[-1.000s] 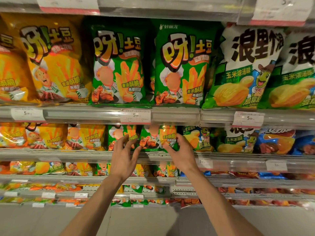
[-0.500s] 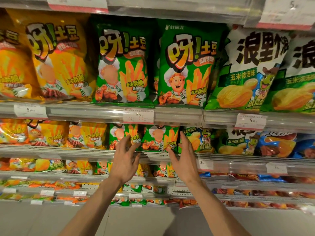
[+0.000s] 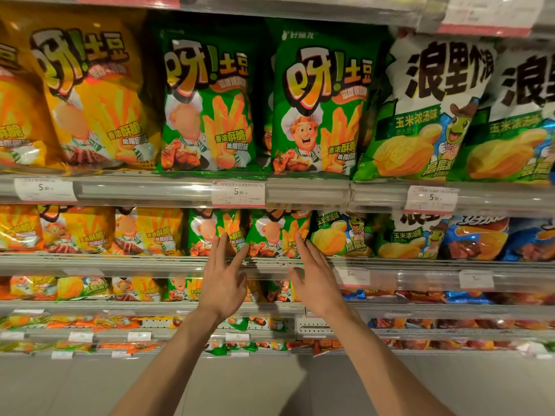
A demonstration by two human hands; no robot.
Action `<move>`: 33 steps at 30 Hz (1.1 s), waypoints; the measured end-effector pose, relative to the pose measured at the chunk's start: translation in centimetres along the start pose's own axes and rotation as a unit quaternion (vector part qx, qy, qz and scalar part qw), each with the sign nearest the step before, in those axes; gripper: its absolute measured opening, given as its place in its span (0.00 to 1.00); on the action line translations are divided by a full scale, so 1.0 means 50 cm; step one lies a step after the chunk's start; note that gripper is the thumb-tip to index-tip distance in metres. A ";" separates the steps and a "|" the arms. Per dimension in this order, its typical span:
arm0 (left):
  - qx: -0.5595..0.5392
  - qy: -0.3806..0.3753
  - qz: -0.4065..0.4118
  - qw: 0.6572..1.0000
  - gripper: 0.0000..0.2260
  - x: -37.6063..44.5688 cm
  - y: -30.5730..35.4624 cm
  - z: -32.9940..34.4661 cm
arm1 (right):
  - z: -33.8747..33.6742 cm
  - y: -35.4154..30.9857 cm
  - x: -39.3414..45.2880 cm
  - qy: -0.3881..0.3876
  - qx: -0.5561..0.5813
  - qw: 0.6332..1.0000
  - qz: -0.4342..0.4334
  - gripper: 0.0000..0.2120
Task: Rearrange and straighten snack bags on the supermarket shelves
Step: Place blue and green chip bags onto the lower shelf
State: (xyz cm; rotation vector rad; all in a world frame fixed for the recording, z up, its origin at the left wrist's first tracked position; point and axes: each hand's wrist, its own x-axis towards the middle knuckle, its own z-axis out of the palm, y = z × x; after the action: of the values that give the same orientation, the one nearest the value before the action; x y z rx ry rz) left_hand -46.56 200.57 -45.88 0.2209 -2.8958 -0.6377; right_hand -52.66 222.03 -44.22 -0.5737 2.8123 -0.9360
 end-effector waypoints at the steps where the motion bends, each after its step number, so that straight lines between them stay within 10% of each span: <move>1: -0.003 -0.004 0.002 1.000 0.29 -0.002 0.000 -0.001 | 0.000 0.001 -0.005 -0.008 -0.011 1.000 -0.004 0.37; 9: -0.178 0.043 -0.043 0.982 0.18 -0.024 0.016 -0.029 | -0.030 0.015 -0.029 0.018 0.118 0.992 0.045 0.31; 17: -0.398 0.037 -0.163 0.902 0.13 -0.131 0.075 0.016 | -0.054 0.108 -0.156 0.089 0.367 0.906 0.191 0.08; 33: -0.446 0.051 -0.204 0.870 0.08 -0.164 0.454 0.160 | -0.313 0.442 -0.291 0.103 0.368 0.902 0.202 0.07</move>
State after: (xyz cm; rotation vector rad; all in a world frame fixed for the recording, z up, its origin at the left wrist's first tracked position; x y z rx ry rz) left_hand -42.57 225.67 -44.42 0.6934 -2.1419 -1.8554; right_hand -49.83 252.63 -44.97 0.2127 2.2840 -1.8670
